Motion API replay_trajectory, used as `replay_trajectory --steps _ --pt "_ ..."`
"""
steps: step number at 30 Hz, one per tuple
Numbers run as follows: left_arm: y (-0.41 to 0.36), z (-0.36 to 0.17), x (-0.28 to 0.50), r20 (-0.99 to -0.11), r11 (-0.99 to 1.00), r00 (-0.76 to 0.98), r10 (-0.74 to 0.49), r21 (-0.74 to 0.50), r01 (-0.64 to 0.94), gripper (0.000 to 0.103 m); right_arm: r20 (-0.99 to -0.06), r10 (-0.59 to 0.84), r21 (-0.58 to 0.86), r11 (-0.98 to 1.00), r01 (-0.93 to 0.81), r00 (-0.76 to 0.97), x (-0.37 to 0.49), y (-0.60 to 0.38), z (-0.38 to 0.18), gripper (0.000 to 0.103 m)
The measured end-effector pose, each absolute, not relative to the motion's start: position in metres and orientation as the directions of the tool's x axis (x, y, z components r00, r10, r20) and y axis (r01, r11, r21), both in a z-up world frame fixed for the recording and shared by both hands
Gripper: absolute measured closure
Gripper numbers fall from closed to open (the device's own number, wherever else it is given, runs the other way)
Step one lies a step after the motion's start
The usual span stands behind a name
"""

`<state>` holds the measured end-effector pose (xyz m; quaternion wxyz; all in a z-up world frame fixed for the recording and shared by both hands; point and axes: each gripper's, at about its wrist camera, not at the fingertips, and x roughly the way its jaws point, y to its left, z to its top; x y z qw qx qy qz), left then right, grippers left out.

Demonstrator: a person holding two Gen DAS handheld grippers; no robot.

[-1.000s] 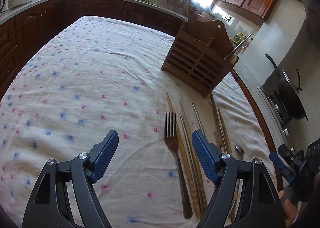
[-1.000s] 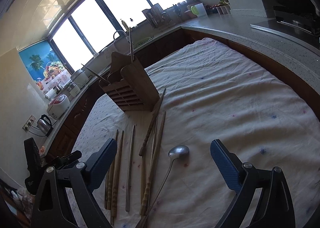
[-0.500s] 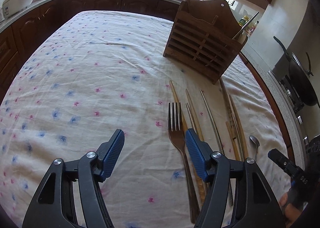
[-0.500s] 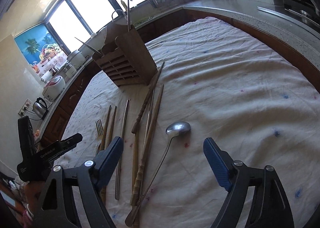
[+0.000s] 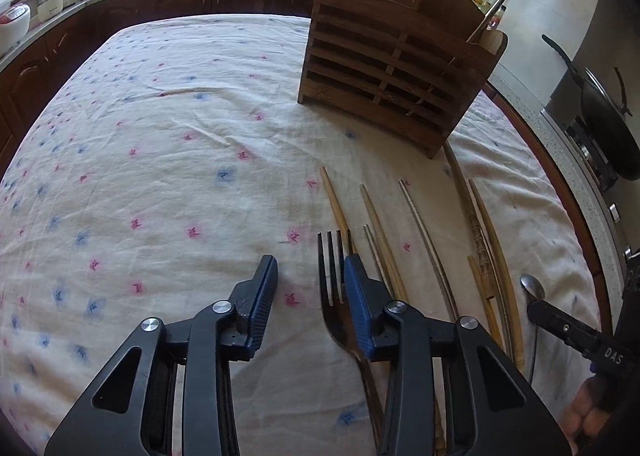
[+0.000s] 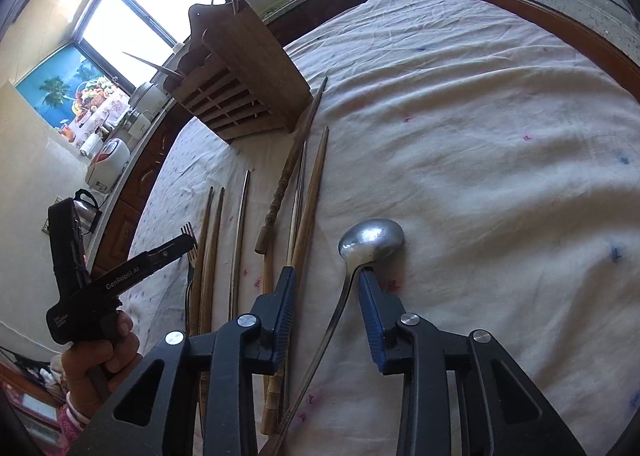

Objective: Organize utensils

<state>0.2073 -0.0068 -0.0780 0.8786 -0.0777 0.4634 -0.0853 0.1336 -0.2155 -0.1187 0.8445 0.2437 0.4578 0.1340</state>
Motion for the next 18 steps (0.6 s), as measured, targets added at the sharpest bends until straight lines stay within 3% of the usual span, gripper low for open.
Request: replay_trajectory --steps 2,4,18 --pt "-0.01 -0.079 0.209 -0.799 0.964 0.542 -0.26 -0.245 0.101 0.091 -0.697 0.469 0.563 0.826 0.009 0.542 0.137 -0.22 -0.122 0.084" --pt "-0.014 -0.079 0.208 -0.798 0.967 0.546 -0.253 -0.226 0.116 0.091 -0.695 0.481 0.578 0.816 0.018 0.534 0.139 -0.222 -0.125 0.098" --pt "-0.003 -0.039 0.18 -0.732 0.95 0.606 -0.311 -0.267 0.164 0.101 -0.618 0.471 0.545 0.834 -0.088 0.629 0.122 -0.215 -0.068 0.101"
